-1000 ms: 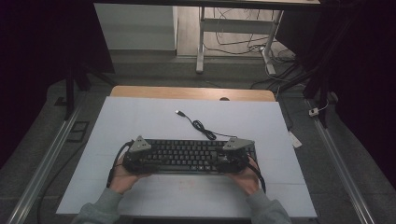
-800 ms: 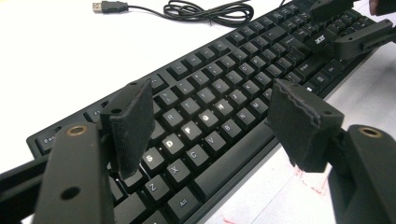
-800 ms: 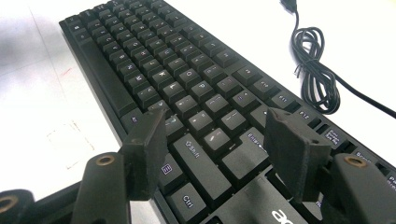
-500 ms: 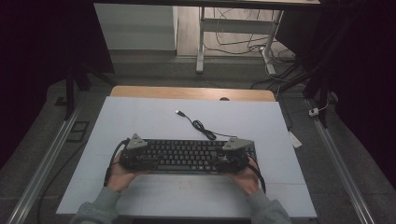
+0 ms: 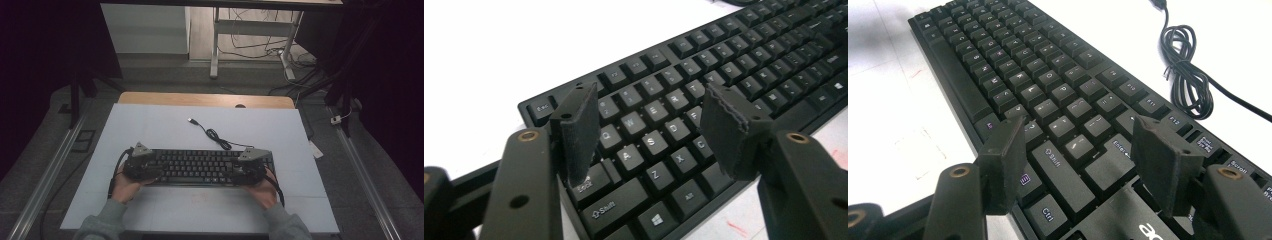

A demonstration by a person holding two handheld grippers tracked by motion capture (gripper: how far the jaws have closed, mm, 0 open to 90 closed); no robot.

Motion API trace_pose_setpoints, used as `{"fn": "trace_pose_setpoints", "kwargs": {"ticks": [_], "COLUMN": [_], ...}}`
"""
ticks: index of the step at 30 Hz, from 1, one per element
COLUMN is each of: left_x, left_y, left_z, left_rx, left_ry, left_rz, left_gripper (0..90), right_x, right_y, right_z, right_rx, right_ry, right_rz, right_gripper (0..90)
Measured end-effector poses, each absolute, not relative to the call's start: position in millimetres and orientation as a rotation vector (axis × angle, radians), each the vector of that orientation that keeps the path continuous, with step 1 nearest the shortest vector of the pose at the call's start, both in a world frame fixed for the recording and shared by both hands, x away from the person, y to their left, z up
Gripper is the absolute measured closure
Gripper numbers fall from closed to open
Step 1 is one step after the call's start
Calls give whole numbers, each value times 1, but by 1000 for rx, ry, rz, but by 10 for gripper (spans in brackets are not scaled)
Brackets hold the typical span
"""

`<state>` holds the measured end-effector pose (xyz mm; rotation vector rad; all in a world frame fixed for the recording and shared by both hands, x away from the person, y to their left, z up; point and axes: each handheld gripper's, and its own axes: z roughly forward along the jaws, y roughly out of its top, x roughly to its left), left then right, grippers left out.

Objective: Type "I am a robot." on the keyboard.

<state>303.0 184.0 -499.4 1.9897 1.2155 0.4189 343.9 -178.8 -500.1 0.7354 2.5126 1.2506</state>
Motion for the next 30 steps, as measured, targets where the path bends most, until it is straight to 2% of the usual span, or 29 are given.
{"fn": "trace_pose_setpoints", "kwargs": {"ticks": [8, 21, 30], "left_x": [305, 308, 311], "left_y": [186, 184, 184], "left_z": [-504, -512, -518], "left_rx": [2009, 2070, 2095], "left_ry": [1235, 1224, 1244], "left_rz": [428, 415, 410], "left_gripper": [504, 859, 883], "right_x": [344, 344, 344], "right_y": [-179, -178, -178], "right_z": [-500, -501, -502], "right_rx": [738, 737, 735], "right_ry": [2513, 2517, 2518], "right_rz": [1247, 1239, 1239], "right_gripper": [387, 386, 386]}}
